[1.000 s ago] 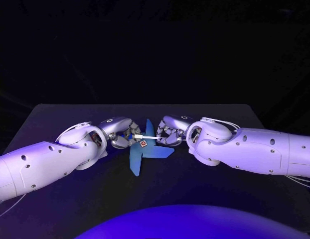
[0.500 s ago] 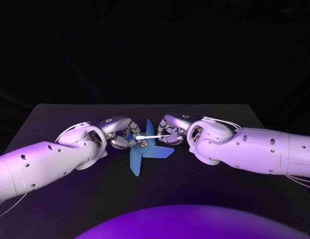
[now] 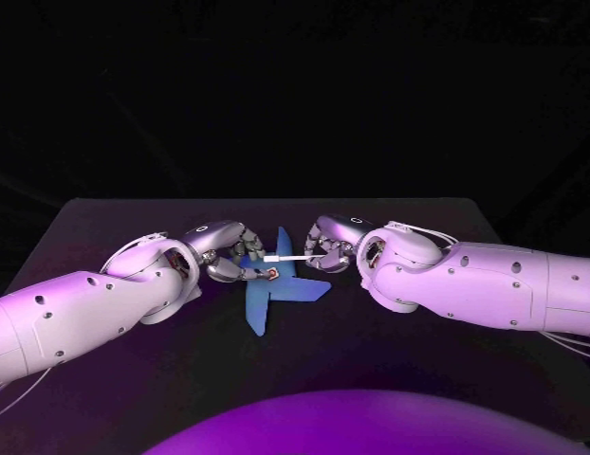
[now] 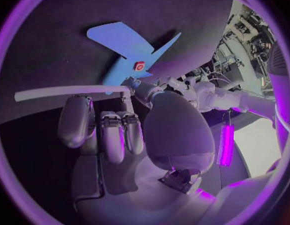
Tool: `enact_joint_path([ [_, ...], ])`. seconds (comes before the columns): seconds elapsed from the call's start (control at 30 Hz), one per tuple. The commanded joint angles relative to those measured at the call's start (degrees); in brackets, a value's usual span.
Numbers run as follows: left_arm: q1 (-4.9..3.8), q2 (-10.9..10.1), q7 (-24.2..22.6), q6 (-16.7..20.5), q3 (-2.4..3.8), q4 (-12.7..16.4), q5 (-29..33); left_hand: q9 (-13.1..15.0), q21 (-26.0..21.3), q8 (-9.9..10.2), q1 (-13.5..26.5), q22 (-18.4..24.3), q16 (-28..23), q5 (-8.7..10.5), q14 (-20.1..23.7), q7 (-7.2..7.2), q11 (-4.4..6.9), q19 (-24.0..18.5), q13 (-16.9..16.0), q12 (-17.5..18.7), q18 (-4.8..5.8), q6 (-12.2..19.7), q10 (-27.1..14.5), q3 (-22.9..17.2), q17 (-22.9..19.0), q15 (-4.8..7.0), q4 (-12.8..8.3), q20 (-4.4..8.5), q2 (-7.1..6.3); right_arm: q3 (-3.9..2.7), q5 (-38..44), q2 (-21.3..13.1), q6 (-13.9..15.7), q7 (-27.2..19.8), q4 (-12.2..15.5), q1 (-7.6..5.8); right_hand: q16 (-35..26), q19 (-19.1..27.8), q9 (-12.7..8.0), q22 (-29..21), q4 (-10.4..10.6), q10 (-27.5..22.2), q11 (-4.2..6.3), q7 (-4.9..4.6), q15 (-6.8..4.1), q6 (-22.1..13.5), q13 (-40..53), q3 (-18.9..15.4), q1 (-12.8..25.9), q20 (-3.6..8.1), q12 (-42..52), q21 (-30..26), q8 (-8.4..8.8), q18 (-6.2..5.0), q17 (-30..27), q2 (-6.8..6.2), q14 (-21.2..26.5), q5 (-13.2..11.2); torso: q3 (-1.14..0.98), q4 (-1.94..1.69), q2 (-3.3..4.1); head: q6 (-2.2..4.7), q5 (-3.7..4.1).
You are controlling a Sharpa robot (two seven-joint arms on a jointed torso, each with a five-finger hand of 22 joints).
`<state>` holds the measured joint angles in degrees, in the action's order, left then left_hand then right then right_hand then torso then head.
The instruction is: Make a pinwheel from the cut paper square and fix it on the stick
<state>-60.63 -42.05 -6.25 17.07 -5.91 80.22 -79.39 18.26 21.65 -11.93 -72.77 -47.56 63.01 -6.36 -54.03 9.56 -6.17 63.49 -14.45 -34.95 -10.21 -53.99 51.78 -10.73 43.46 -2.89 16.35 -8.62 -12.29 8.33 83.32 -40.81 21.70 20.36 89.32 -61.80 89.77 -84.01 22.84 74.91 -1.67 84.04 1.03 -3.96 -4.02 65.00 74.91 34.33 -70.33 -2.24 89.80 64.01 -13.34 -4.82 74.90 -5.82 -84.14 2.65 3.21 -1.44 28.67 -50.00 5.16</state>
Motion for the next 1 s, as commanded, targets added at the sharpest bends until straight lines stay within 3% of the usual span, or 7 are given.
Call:
enact_joint_path([
  [0.03, -0.02, -0.27, 0.1, 0.83, 0.05, 0.29, 2.04, -0.55, -1.52, -0.12, -2.08, 0.45, -0.43, 0.2, 0.87, 0.18, -0.46, 0.55, -0.17, -0.58, -0.09, 1.12, -0.94, 8.79, -0.34, -0.16, 0.27, -0.21, 2.89, 0.0, -1.0, 0.17, 0.45, 3.52, -0.27, 0.02, 0.23, -0.53, 0.1, 9.13, -0.05, 5.96, 0.26, 1.06, -0.45, 1.28, 15.09, 0.39, 0.6, 0.49, 0.2, -0.07, -0.44, 0.37, 15.1, 0.01, -5.86, 0.14, 0.0, 0.0, 0.02, 0.0, 0.07],
  [0.17, 0.02, -1.17, -1.75, 0.9, 0.28, 0.91, 7.15, -1.16, -4.01, -0.59, -3.17, 1.47, -2.24, 2.62, 2.26, 0.66, -0.66, 0.18, -0.16, -1.03, 0.04, 2.32, -1.78, 16.96, -1.82, -0.57, 0.49, -0.66, 4.88, 0.0, -1.74, 0.49, -0.87, 4.12, -0.84, -0.01, 0.23, -0.48, 0.16, 9.07, -0.06, 5.96, 0.28, 1.08, -0.47, 1.26, 15.09, 0.51, 0.81, 0.51, 0.2, -0.3, -0.49, 0.33, 15.1, 0.03, -5.86, 0.14, 0.03, 0.03, 0.03, 0.0, 0.15],
  [0.3, 0.09, -2.63, -4.88, 1.47, 0.78, 1.44, 18.14, -1.24, -4.42, -0.88, -3.62, 1.62, -2.44, 3.11, 2.08, 0.67, -0.65, 0.35, -0.19, -1.24, 0.0, 2.51, -1.72, 17.75, -2.2, -0.58, 0.45, -0.68, 5.77, 0.0, -2.09, 0.69, -2.23, 4.22, -1.01, -0.04, 0.23, -0.48, 0.16, 9.07, -0.06, 5.96, 0.28, 1.08, -0.47, 1.26, 15.09, 0.51, 0.81, 0.51, 0.2, -0.3, -0.49, 0.33, 15.1, 0.03, -5.86, 0.14, 0.0, 0.02, 0.07, 0.0, 0.08],
  [0.37, 0.1, -3.51, -6.76, 2.17, 1.09, 1.57, 26.12, -1.26, -5.49, -1.51, -4.68, 2.05, -3.7, 2.74, 2.58, 0.6, -0.64, -0.21, -0.18, -1.47, 0.03, 2.46, -1.56, 18.02, -3.17, -0.67, 0.32, -0.77, 8.0, -0.01, -2.44, 0.76, -3.08, 4.2, -1.01, -0.08, 0.23, -0.46, 0.19, 9.05, -0.07, 5.96, 0.28, 1.08, -0.48, 1.21, 15.09, 0.59, 0.91, 0.52, 0.2, -0.37, -0.5, 0.32, 15.1, 0.07, -5.86, 0.14, -0.03, -0.01, 0.02, 0.0, 0.19],
  [0.57, 0.11, -5.36, -12.02, 2.36, 2.0, 1.65, 48.25, -1.23, -7.33, -2.5, -6.86, 2.79, -5.73, 2.47, 3.37, 0.66, -0.76, -1.06, -0.08, -1.76, 0.05, 3.1, -1.52, 19.46, -4.92, -0.91, 0.21, -1.03, 10.93, -0.01, -5.36, 0.67, -6.16, 4.2, -0.64, -0.45, 0.23, -0.42, 0.22, 9.01, -0.1, 5.96, 0.29, 1.08, -0.49, 1.16, 15.09, 0.67, 1.0, 0.53, 0.2, -0.56, -0.5, 0.29, 15.1, 0.08, -5.86, 0.14, 0.03, -0.08, -0.02, 0.0, -0.11],
  [0.63, 0.1, -5.63, -13.05, 1.55, 2.22, 1.71, 52.99, -1.01, -7.65, -3.64, -9.06, 3.03, -6.13, 2.18, 2.66, 0.38, -0.45, -1.33, -0.2, -2.37, -0.14, 3.22, -0.62, 19.91, -5.69, -0.66, 0.12, -1.02, 12.82, -0.01, -6.44, 0.61, -7.18, 4.31, -0.44, -0.67, 0.23, -0.41, 0.22, 9.0, -0.12, 5.96, 0.29, 1.08, -0.5, 1.14, 15.09, 0.69, 1.01, 0.53, 0.2, -0.61, -0.5, 0.28, 15.1, 0.08, -5.86, 0.14, 0.07, -0.05, 0.0, 0.0, -0.21],
  [1.0, 0.08, -5.11, -14.76, -2.86, 2.77, 2.33, 61.32, 3.75, -5.76, -11.53, -12.82, 2.74, -7.53, 2.91, -4.5, -1.89, 2.3, 1.26, -1.21, -2.29, -0.26, 2.93, 8.48, 27.92, -6.82, 1.82, 0.17, 1.06, 17.05, -0.02, -11.92, 0.75, -11.69, 5.31, -0.15, -2.49, 0.23, -0.36, 0.26, 8.94, -0.18, 5.96, 0.3, 1.08, -0.51, 1.07, 15.09, 0.81, 1.09, 0.54, 0.2, -0.82, -0.5, 0.24, 15.1, 0.12, -5.86, 0.14, 0.05, 0.02, 0.02, 0.0, -0.98],
])
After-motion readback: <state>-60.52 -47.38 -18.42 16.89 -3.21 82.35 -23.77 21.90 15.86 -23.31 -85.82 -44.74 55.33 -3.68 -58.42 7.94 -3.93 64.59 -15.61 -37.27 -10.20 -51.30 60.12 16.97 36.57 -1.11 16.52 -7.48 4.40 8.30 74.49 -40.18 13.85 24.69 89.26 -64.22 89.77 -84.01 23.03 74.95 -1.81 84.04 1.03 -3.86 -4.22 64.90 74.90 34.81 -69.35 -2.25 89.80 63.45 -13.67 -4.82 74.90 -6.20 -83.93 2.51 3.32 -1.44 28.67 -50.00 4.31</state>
